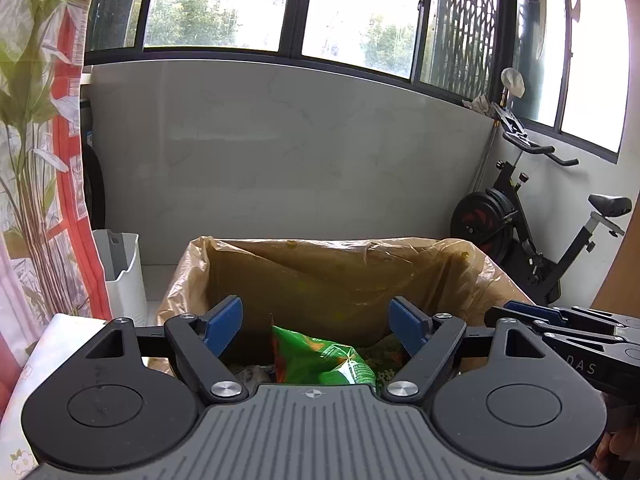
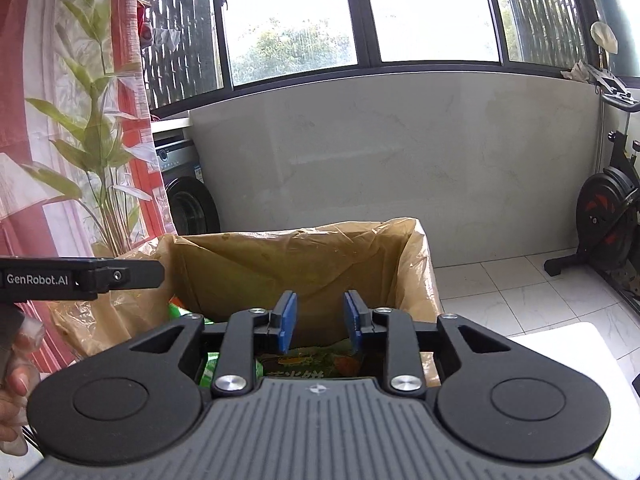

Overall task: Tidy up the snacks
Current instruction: 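Carry both snacks over the box and open both tools to drop them, then grasp the bread loaf packet with right tool while left tool grasps orange biscuit bar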

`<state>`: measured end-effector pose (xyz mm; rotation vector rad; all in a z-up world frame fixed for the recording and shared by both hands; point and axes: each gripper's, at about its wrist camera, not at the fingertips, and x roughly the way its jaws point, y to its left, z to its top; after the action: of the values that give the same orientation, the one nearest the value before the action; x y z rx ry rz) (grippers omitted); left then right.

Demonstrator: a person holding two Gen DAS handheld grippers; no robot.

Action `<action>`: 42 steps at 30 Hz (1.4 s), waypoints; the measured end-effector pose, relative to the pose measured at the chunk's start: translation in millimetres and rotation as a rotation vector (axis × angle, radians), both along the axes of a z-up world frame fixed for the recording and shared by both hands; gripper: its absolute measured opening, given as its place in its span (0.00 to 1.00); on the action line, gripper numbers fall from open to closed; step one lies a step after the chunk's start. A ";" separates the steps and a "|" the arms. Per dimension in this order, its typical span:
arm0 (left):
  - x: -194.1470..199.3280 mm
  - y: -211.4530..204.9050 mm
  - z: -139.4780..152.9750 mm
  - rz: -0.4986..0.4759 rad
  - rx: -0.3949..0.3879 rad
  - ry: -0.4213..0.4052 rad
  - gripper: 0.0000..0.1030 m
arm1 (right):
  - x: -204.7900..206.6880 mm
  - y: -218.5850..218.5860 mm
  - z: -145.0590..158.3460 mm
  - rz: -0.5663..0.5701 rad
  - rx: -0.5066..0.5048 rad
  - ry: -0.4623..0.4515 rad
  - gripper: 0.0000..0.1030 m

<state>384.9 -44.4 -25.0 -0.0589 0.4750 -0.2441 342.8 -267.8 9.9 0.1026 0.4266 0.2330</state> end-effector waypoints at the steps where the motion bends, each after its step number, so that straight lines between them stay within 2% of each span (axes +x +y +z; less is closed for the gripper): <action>1: -2.8 5.0 1.5 0.003 -0.013 0.005 0.80 | -4.6 -1.7 1.4 0.002 0.007 -0.008 0.30; 4: -20.9 26.4 8.0 0.015 -0.056 0.010 0.80 | -19.6 -6.7 4.8 0.016 0.021 -0.034 0.30; 9: -60.6 61.3 13.9 0.064 -0.087 -0.004 0.82 | -54.3 -14.9 4.4 0.057 0.028 -0.102 0.47; 14: -99.5 94.1 3.6 0.147 -0.082 -0.001 0.82 | -87.1 -18.4 -6.9 0.047 0.027 -0.147 0.48; 19: -124.7 120.1 -25.9 0.245 -0.105 0.057 0.82 | -109.4 -19.0 -30.2 0.003 0.043 -0.155 0.48; 26: -144.7 134.9 -69.7 0.343 -0.123 0.156 0.82 | -116.7 -12.4 -76.8 -0.014 -0.010 -0.054 0.49; 28: -146.0 134.8 -76.5 0.358 -0.117 0.171 0.82 | -115.6 -10.3 -91.3 -0.028 -0.028 -0.017 0.60; 30: -149.2 133.1 -83.1 0.367 -0.107 0.182 0.82 | -113.7 -8.0 -104.7 -0.040 -0.042 0.017 0.81; 31: -149.6 130.8 -84.6 0.368 -0.102 0.187 0.82 | -112.3 -6.8 -109.8 -0.041 -0.046 0.034 0.84; 36: -150.3 121.2 -90.3 0.362 -0.079 0.206 0.82 | -100.4 3.6 -135.6 -0.017 -0.092 0.142 0.85; 42: -153.5 115.6 -101.7 0.363 -0.063 0.236 0.82 | -100.5 9.0 -153.1 -0.004 -0.109 0.168 0.88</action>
<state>231.5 71.2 -126.8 -0.2349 0.6807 0.1061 242.3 -258.9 -143.1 0.0162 0.6053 0.1978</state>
